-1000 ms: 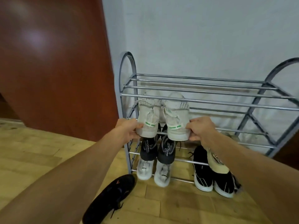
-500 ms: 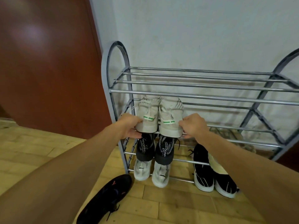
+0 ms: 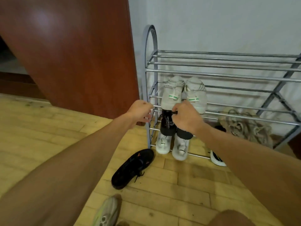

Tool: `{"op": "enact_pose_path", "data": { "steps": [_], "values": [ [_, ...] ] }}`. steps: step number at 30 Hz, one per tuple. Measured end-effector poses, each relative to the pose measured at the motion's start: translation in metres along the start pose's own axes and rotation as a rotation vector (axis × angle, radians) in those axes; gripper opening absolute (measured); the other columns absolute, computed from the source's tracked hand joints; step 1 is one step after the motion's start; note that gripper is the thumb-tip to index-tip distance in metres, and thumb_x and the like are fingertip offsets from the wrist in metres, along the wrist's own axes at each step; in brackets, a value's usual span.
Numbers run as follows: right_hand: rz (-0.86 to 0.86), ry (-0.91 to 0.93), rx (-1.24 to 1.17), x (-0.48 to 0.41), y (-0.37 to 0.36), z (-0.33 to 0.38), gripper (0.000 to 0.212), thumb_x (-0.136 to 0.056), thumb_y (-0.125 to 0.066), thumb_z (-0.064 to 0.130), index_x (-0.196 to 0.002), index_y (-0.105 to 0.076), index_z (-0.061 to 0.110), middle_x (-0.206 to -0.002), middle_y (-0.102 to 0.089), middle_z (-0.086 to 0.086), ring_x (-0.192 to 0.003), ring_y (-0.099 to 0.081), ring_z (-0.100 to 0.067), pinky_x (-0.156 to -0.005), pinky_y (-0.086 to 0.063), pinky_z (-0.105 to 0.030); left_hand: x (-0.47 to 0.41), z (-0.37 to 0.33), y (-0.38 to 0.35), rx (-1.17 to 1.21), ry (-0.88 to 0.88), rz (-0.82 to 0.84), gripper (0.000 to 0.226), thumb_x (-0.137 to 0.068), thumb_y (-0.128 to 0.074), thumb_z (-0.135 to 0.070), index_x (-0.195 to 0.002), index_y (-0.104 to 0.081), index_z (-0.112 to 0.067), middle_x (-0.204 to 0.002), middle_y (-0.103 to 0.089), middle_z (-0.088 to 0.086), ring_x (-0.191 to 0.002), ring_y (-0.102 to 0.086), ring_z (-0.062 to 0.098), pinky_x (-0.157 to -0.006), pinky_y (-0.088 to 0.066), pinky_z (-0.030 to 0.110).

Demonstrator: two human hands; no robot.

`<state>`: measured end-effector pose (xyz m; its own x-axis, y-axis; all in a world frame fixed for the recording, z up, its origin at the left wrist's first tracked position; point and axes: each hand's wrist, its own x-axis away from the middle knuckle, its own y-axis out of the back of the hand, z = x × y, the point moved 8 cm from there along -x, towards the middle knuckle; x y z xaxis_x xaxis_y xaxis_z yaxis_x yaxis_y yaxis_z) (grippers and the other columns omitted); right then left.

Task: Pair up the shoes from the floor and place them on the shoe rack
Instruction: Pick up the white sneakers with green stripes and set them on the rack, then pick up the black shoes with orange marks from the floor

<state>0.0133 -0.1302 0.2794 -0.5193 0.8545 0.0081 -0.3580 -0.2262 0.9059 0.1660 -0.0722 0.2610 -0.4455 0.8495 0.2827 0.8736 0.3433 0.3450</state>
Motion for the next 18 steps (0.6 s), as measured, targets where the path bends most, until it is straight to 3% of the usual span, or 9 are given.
{"op": "enact_pose_path", "data": {
  "steps": [3,6,10,12,14,15,17,18],
  "values": [
    [0.131,0.048,0.015,0.008,-0.046,0.027,0.026,-0.088,-0.049,0.011,-0.107,-0.066,0.004,-0.114,-0.059,-0.016,-0.1,-0.06,-0.034,-0.085,-0.055,-0.043,0.005,0.045,0.016,-0.065,0.068,0.035,0.02,-0.093,-0.053,-0.024,-0.104,-0.059,-0.009,-0.103,-0.062,0.009,-0.088,-0.064,0.023,-0.081,-0.057,0.037],
    [0.309,0.034,0.011,0.013,-0.095,0.033,0.024,-0.085,-0.049,0.006,-0.098,-0.069,0.002,-0.105,-0.068,-0.015,-0.094,-0.066,-0.032,-0.082,-0.058,-0.044,0.006,0.096,0.02,-0.136,0.184,0.108,0.028,-0.092,-0.053,-0.025,-0.112,-0.059,-0.007,-0.103,-0.064,0.01,-0.089,-0.065,0.024,-0.085,-0.054,0.037],
    [0.51,0.05,0.043,0.021,-0.153,0.026,0.033,-0.091,-0.046,0.01,-0.115,-0.066,-0.002,-0.123,-0.063,-0.019,-0.112,-0.061,-0.035,-0.095,-0.053,-0.047,0.0,0.167,0.016,-0.25,0.3,0.184,0.029,-0.095,-0.048,-0.024,-0.117,-0.058,-0.007,-0.108,-0.06,0.008,-0.103,-0.059,0.024,-0.088,-0.047,0.031],
    [0.571,0.054,0.056,0.024,-0.178,0.019,0.035,-0.094,-0.043,0.009,-0.121,-0.062,-0.004,-0.128,-0.06,-0.021,-0.117,-0.058,-0.036,-0.099,-0.049,-0.047,-0.007,0.202,0.014,-0.289,0.34,0.169,0.015,-0.097,-0.045,-0.02,-0.094,-0.057,-0.012,-0.091,-0.055,0.002,-0.098,-0.053,0.021,-0.075,-0.044,0.024],
    [0.609,0.029,0.037,0.025,-0.202,0.009,0.036,-0.094,-0.042,0.006,-0.123,-0.06,-0.003,-0.13,-0.058,-0.023,-0.119,-0.057,-0.037,-0.101,-0.048,-0.048,-0.017,0.238,0.014,-0.389,0.36,0.142,0.027,-0.096,-0.042,-0.014,-0.07,-0.045,-0.02,-0.077,-0.046,-0.004,-0.094,-0.046,0.019,-0.076,-0.04,0.025],
    [0.624,0.022,0.03,0.025,-0.212,0.004,0.037,-0.093,-0.042,0.005,-0.125,-0.059,-0.003,-0.132,-0.058,-0.023,-0.12,-0.056,-0.038,-0.101,-0.048,-0.048,-0.02,0.256,0.014,-0.453,0.367,0.134,0.029,-0.096,-0.041,-0.011,-0.069,-0.045,-0.022,-0.076,-0.047,-0.004,-0.094,-0.045,0.019,-0.08,-0.04,0.028],
    [0.649,0.001,0.01,0.026,-0.232,-0.005,0.038,-0.092,-0.042,0.004,-0.125,-0.059,-0.003,-0.132,-0.057,-0.023,-0.12,-0.056,-0.038,-0.101,-0.048,-0.048,-0.024,0.29,0.01,-0.506,0.375,0.163,0.024,-0.094,-0.042,-0.006,-0.091,-0.057,-0.024,-0.096,-0.057,0.001,-0.099,-0.05,0.019,-0.092,-0.042,0.032],
    [0.663,-0.007,0.002,0.025,-0.242,-0.01,0.037,-0.092,-0.042,0.004,-0.125,-0.059,-0.002,-0.131,-0.058,-0.022,-0.119,-0.057,-0.037,-0.101,-0.048,-0.047,-0.026,0.306,0.006,-0.481,0.366,0.18,0.033,-0.093,-0.042,-0.002,-0.11,-0.059,-0.025,-0.113,-0.058,0.005,-0.107,-0.053,0.022,-0.097,-0.041,0.031]
  ]
}}
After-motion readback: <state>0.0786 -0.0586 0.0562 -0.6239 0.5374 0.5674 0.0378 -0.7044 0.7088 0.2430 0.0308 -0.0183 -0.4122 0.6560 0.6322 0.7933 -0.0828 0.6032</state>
